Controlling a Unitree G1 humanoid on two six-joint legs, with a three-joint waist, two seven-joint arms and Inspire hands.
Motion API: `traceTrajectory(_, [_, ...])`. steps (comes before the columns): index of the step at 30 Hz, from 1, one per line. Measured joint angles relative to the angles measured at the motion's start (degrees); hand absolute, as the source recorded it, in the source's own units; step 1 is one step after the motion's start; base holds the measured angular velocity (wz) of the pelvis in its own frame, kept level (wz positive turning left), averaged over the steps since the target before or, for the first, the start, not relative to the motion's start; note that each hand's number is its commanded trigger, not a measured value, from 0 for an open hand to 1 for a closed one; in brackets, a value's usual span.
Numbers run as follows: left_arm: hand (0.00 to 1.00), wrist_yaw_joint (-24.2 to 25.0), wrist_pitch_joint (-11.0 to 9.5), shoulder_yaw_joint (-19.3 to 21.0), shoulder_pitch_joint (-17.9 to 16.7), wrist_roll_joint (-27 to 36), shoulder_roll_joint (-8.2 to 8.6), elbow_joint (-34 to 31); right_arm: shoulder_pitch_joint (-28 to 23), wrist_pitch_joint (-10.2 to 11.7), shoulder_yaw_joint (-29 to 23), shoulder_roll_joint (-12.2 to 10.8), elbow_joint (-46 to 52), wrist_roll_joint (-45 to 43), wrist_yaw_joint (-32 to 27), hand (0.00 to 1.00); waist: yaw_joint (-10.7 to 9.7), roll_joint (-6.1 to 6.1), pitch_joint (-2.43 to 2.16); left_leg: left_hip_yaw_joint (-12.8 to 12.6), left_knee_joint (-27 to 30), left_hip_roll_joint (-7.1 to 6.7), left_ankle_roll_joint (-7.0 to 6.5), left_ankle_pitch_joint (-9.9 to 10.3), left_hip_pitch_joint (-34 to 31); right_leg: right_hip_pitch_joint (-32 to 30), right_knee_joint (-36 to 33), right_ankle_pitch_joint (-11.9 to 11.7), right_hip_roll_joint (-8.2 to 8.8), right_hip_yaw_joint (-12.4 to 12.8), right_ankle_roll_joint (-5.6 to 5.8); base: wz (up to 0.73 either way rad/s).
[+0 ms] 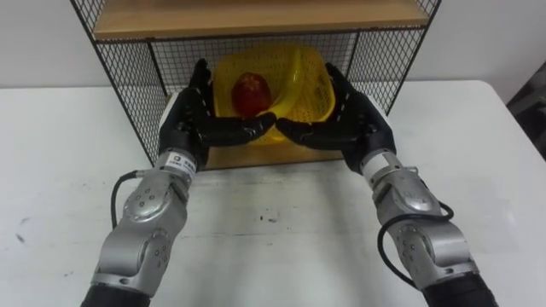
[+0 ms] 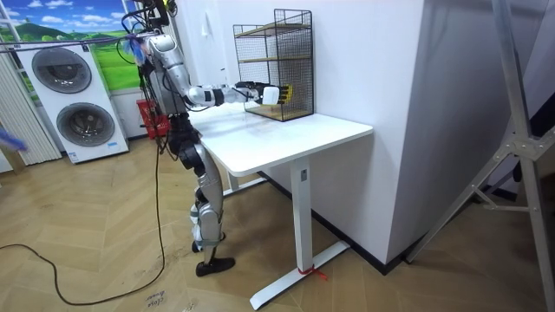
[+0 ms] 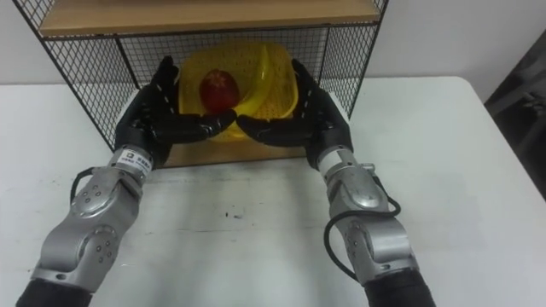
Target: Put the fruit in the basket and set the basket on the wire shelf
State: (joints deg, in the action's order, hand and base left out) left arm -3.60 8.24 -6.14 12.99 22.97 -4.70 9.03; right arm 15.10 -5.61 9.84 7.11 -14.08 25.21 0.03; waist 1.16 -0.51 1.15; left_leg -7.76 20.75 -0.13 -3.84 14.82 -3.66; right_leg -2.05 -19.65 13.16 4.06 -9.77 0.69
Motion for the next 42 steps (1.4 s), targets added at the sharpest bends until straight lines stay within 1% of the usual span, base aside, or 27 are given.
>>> traceTrajectory(1, [0.0, -0.1, 0.4, 0.0, 0.0, 0.0, 0.03, 0.1, 0.1, -0.2, 0.0, 0.0, -0.2, 0.0, 0.0, 0.0, -0.1, 0.15, -0.01, 0.0, 0.0, 0.0, 0.0, 0.0, 0.0, 0.0, 0.0, 0.0, 0.0, -0.1, 0.0, 0.0])
traceTrajectory(3, [0.0, -0.5, 1.2, 0.0, 0.0, 0.0, 0.15, 0.5, 0.1, -1.0, 0.0, -0.1, -1.0, -0.4, -0.1, 0.0, -0.5, 0.97, 0.01, 0.0, -0.1, 0.0, -0.01, 0.0, 0.0, 0.0, 0.0, 0.0, 0.04, -0.2, -0.01, 0.0])
traceTrajectory(5, [0.0, -0.7, 1.8, 0.0, 0.0, 0.0, 0.2, 1.0, 0.1, -1.8, 0.0, -0.2, -1.0, -0.6, -0.1, 0.0, -0.8, 1.5, -0.02, 0.0, -0.1, 0.0, 0.02, 0.0, 0.0, -0.1, 0.0, 0.0, 0.04, -0.2, -0.01, 0.0])
traceTrajectory(6, [0.0, -0.7, 1.9, 0.0, 0.1, 0.0, 0.27, 1.2, 0.1, -2.0, 0.0, -0.2, -1.0, -0.7, -0.1, 0.0, -0.9, 1.58, -0.04, -0.1, -0.2, 0.0, 0.06, -0.1, -0.1, -0.2, 0.0, 0.0, 0.04, -0.2, -0.01, 0.0])
traceTrajectory(9, [0.0, -0.7, 2.5, 0.4, 0.6, 0.0, 1.07, 1.9, 0.2, -2.1, -0.3, -0.2, -1.0, -1.1, -0.6, 0.0, -0.9, 1.6, -0.04, -0.2, -1.0, -0.1, 0.19, -0.6, 0.1, -0.4, 0.0, 0.0, 0.08, 0.1, -0.02, 0.0])
traceTrajectory(15, [0.0, -1.3, 2.8, 0.5, 2.2, 0.0, 2.02, 4.9, 2.0, -2.1, -0.9, -0.5, -3.9, -1.0, -0.8, 0.0, -1.0, 1.59, -0.04, -0.2, -1.4, -0.17, 0.26, -0.9, 0.5, -0.2, 0.0, 0.0, 0.12, 0.2, -0.04, 0.0])
traceTrajectory(18, [0.0, -2.0, 2.8, 0.5, 2.7, 0.0, 2.1, 5.9, 2.0, -2.1, -2.0, -1.3, -4.7, -1.0, -0.8, 0.0, -1.0, 1.59, -0.03, -0.2, -1.4, -0.17, 0.24, -0.9, 0.4, -0.2, 0.0, -0.1, 0.12, 0.2, -0.1, 0.0])
traceTrajectory(24, [0.0, -2.2, 2.9, 0.5, 2.7, 0.3, 2.08, 7.9, 2.4, -2.0, -2.2, -1.6, -7.9, -0.6, -0.6, 0.0, -1.0, 1.56, 0.0, -0.2, -1.4, -0.17, 0.22, -1.0, 1.0, 0.5, 0.0, -0.1, 0.11, 0.1, -0.15, 0.0])
traceTrajectory(30, [0.0, -2.2, 2.7, 0.5, 3.2, 1.4, 2.0, 9.8, 3.2, -1.7, -2.2, -1.6, -10.1, -0.4, -0.6, 0.0, -1.1, 1.44, 0.04, -0.2, -1.9, -0.15, 0.22, -1.0, 1.4, 1.1, 0.1, -0.2, 0.16, -0.6, -0.23, 0.02])
traceTrajectory(38, [0.0, -2.0, 2.7, 0.5, 3.3, 1.4, 2.01, 10.4, 3.2, -1.7, -2.2, -1.6, -10.7, -0.4, -0.5, 0.0, -1.1, 1.43, 0.04, -0.2, -2.2, -0.06, 0.23, -1.0, 2.2, 2.0, 0.9, -0.4, 0.0, -0.7, -0.22, 0.0])
traceTrajectory(42, [0.0, -1.9, 2.7, 0.5, 3.3, 2.3, 1.78, 10.5, 3.2, -1.9, -2.3, -1.5, -10.7, -0.2, -0.5, 0.0, -1.1, 1.19, -0.04, -0.2, -2.4, 0.0, 0.26, -1.0, 2.3, 2.3, 1.1, -0.5, -0.07, -1.1, -0.25, 0.01])
